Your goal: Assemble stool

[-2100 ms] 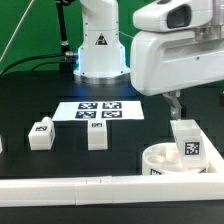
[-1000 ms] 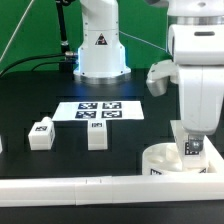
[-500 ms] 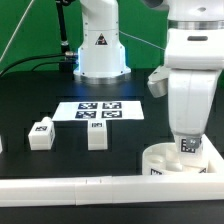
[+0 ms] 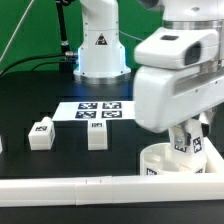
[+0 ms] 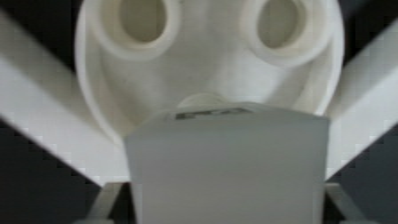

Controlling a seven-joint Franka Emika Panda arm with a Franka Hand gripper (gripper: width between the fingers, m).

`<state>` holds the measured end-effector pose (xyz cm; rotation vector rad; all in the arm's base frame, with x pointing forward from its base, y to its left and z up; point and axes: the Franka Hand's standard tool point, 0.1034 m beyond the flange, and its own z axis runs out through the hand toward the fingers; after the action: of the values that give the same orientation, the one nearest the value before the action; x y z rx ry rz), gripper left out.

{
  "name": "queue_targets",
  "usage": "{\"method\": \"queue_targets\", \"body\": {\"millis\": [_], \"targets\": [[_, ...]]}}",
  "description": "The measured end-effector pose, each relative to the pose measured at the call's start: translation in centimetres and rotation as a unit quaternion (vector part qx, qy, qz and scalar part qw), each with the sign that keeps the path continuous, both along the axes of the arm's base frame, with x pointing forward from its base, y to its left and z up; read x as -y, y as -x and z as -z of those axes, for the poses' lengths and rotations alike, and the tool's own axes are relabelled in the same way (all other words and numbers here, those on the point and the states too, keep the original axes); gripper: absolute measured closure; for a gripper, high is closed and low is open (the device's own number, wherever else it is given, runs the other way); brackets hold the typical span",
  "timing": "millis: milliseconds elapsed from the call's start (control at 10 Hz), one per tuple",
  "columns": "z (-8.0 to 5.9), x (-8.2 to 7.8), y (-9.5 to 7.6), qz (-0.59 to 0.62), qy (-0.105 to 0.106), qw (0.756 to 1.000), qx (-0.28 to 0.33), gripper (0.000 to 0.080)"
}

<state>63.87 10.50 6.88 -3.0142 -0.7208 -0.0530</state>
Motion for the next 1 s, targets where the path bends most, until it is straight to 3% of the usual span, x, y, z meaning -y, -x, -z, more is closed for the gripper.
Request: {"method": "queue_targets", "body": {"millis": [100,200,400,700,800,1000], "targets": [[0.01,-0.21,0.05,0.086,-0.011,0.996,-0.006,0.0461],[0.08,-0.92,0.27,0.221,-0.024,0.975,-0.019,0.0461],[0.07,-0.69,0.3,0.307,-0.04,0.95,-0.035,0.0461],[0.14,-0.78,0.39,0.388,-0.04,0.92,-0.043,0.0461],[0.07,-0.82,0.37,0.432,-0.039,0.9,-0.047,0.0459],[-0.47,-0.8,0.34,0.576,-0.04,0.814,-0.06,0.0459]]}}
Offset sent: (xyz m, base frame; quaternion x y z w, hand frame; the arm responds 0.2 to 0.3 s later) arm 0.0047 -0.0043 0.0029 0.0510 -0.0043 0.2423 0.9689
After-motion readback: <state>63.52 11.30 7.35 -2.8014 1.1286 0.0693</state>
